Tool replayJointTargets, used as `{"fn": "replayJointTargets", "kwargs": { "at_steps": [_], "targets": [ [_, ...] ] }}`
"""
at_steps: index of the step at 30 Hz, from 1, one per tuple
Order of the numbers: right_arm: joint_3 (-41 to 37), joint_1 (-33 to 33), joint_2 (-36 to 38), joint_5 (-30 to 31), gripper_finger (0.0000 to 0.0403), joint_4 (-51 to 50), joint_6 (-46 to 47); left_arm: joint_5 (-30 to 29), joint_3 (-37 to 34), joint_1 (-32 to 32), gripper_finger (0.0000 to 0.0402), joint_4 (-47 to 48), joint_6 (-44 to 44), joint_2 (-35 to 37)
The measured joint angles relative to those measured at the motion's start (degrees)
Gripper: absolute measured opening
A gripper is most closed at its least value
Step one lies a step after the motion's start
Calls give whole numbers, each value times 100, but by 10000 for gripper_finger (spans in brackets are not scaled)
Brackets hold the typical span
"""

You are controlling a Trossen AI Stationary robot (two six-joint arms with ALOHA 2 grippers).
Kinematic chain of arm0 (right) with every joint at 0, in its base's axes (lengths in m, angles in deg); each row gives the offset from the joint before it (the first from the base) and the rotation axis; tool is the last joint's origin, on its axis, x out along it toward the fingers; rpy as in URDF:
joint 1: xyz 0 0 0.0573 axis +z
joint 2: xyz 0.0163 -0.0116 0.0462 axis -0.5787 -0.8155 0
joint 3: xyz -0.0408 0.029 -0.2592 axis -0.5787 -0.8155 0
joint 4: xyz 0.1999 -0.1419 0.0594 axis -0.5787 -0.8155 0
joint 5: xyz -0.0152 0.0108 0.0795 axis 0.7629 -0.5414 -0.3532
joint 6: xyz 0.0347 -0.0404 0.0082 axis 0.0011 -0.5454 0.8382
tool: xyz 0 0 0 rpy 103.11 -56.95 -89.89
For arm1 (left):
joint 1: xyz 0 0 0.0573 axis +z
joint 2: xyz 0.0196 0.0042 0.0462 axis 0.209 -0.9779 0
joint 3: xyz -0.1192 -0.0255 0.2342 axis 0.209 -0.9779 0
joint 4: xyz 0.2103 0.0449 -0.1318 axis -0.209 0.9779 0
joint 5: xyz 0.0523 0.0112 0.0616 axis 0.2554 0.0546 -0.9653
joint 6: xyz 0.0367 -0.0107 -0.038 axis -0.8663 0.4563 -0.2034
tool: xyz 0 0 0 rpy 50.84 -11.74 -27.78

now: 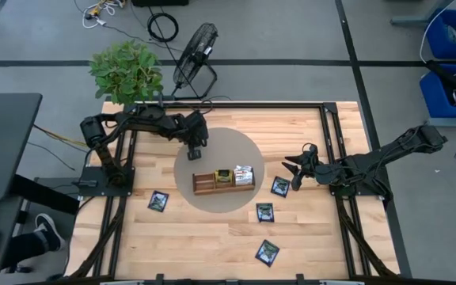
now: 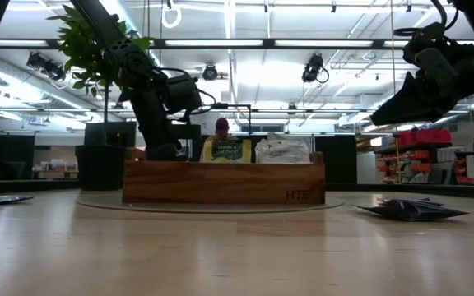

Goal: Pick & Place Tea
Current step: Put the yellow tea bag into the middle section of the wooden organizer

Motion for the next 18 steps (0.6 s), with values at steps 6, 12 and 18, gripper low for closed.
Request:
{"fn": "replayJointTargets", "kwargs": {
  "at_steps": [6,12,18],
  "targets": [
    [0,-2,0,0,126,-1,-15,-7,301,-225,2,260,-175,89],
    [0,0,2,-4,126,-6,-15,-285,505,-416,1,539,-338,211],
    [0,1,2,-15,126,-38,10,-570,504,-125,35,737,-204,203]
  ]
}}
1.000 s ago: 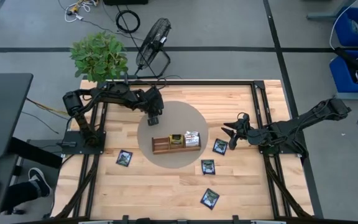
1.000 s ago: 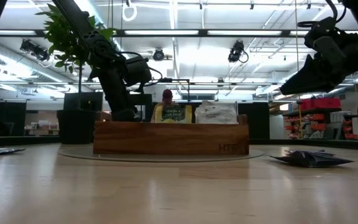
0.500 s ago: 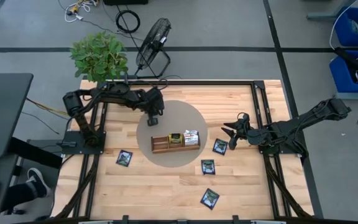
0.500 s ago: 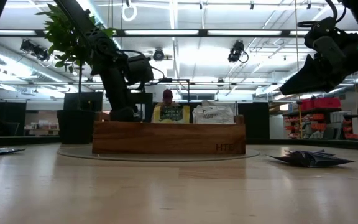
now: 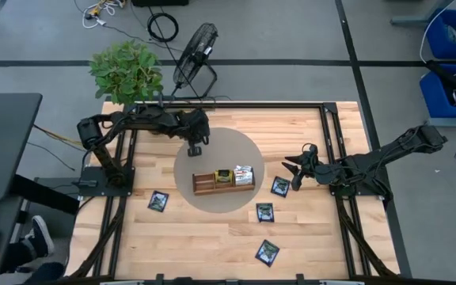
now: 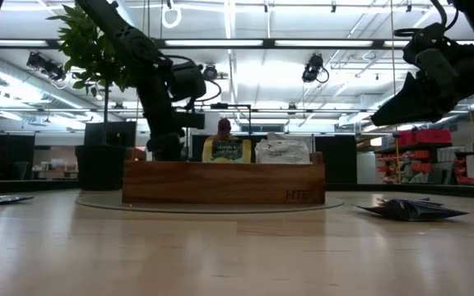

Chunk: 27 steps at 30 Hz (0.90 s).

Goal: Pick & Place Tea
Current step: Put the yellow tea bag into the middle section of the wooden organizer

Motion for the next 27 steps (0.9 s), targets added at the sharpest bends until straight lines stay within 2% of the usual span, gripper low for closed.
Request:
{"fn": "replayJointTargets", "kwargs": {
  "at_steps": [7,13,17,27],
  "targets": [
    [0,0,0,7,126,-7,30,1222,-7,580,141,-52,-39,0],
    [0,0,0,12,126,-4,-34,1292,-7,769,218,-87,-522,-24],
    [0,0,0,12,126,-2,-29,1234,-17,669,234,-266,-1118,-57],
    [0,0,0,-1,126,72,-73,938,-9,719,225,-282,-1275,-55]
  ]
}}
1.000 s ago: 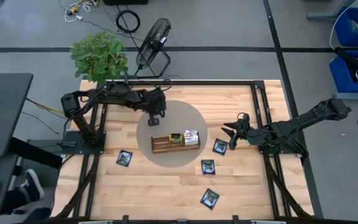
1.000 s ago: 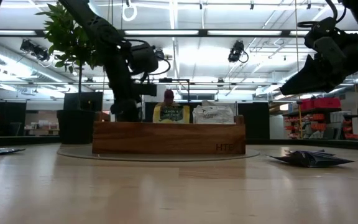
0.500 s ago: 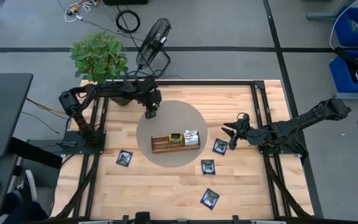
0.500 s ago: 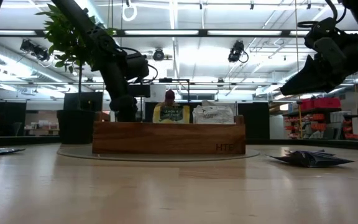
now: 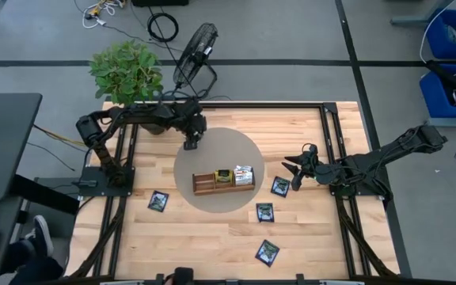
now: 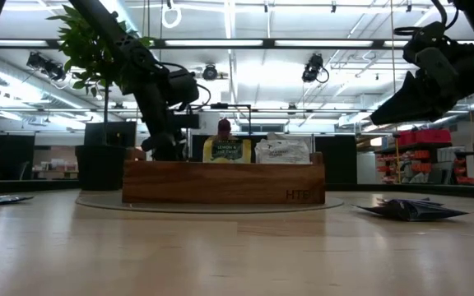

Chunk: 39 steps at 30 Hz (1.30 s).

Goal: Pick & Place Tea
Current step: Put the yellow tea bag into the middle section of the wooden organizer

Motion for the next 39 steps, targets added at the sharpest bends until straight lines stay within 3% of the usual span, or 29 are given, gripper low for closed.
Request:
{"fn": "replayJointTargets", "kwargs": {
  "at_steps": [6,16,20,29,39],
  "targets": [
    [0,-1,0,-4,126,28,22,-19,-2,0,223,443,-3,-176],
    [0,0,0,3,126,40,13,135,24,0,217,355,-5,-461],
    [0,-2,0,11,126,42,0,237,17,0,174,367,-1,-465],
    [0,0,-1,11,126,50,2,239,0,-24,16,364,43,-436],
    [0,0,0,4,126,50,11,-377,-16,-316,2,415,107,-328]
  ]
}}
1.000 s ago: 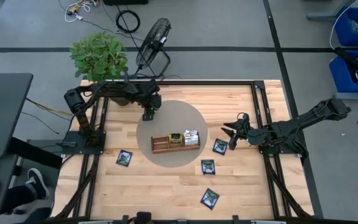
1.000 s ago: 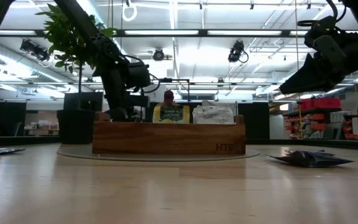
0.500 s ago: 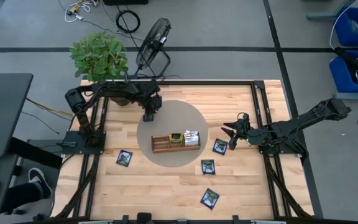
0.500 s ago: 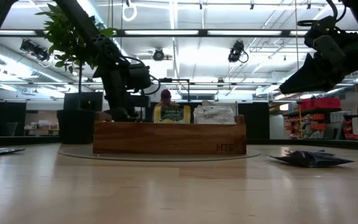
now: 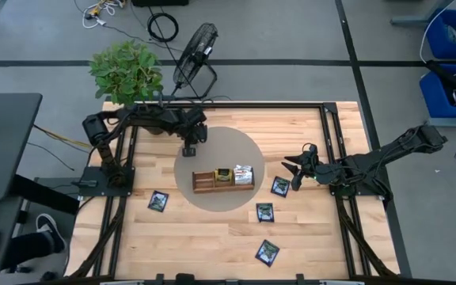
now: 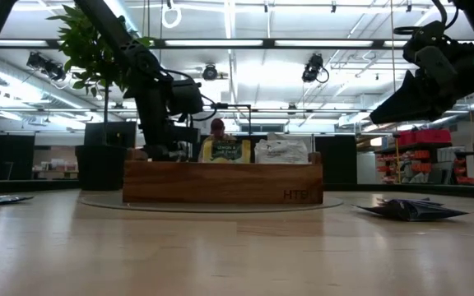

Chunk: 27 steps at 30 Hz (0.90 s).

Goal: Pick & Place Tea
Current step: Put the yellow tea bag into the middle section of the wooden organizer

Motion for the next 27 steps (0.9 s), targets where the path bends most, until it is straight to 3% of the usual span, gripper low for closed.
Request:
{"fn": "replayJointTargets", "kwargs": {
  "at_steps": [14,27],
  "targets": [
    [0,-2,-2,-115,126,32,-25,-49,3,-339,1,133,68,666],
    [0,-2,-2,-99,126,803,-1103,12,9,-726,1,-19,291,1359]
  ]
}}
